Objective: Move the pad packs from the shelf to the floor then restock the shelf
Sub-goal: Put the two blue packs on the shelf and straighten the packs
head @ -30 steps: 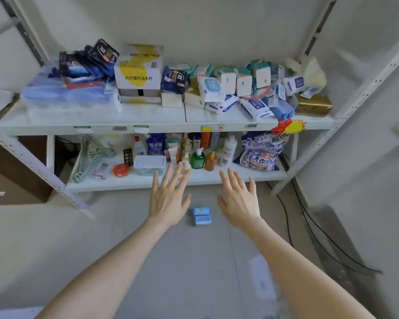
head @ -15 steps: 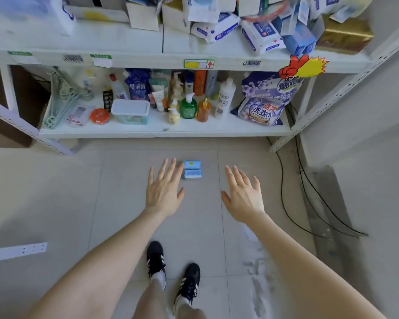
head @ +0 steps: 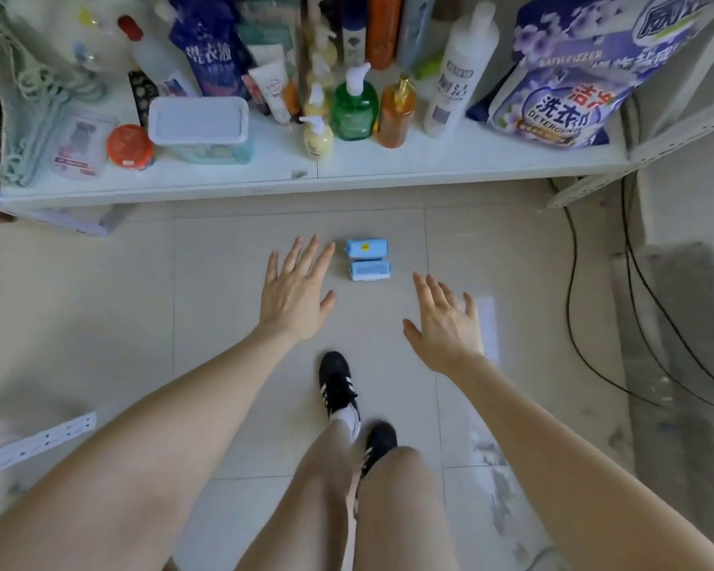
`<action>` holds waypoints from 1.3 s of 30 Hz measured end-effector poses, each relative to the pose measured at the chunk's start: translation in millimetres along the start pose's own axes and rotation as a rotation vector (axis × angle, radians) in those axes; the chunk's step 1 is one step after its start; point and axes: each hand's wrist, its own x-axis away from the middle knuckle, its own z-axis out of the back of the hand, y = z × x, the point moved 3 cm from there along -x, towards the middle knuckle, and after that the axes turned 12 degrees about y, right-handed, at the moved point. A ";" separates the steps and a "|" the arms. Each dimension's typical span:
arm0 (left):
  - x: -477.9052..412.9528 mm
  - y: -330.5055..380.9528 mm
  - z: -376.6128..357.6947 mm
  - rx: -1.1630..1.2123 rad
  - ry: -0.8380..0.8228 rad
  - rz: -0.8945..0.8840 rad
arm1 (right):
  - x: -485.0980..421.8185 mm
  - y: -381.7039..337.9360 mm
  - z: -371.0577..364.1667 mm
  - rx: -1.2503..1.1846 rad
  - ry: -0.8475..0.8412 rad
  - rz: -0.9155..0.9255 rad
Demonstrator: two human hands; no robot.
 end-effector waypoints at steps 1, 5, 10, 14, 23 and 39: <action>-10.4 -3.6 -14.2 -0.001 -0.011 -0.005 | -11.9 0.8 -13.6 -0.006 -0.015 -0.006; -50.6 -12.3 -74.3 0.014 -0.049 -0.054 | -58.3 4.7 -71.1 -0.021 -0.070 -0.008; -94.8 -26.7 -163.5 0.045 -0.073 -0.061 | -120.6 17.6 -154.2 -0.004 -0.095 0.019; -125.2 -36.8 -234.7 0.074 -0.106 -0.054 | -162.2 34.5 -218.8 0.018 -0.100 0.029; -182.5 -50.3 -350.7 0.112 -0.152 -0.092 | -224.3 51.3 -326.7 0.002 -0.088 0.077; -228.7 -51.8 -406.6 0.160 -0.224 -0.088 | -249.8 65.8 -376.6 -0.280 -0.006 0.003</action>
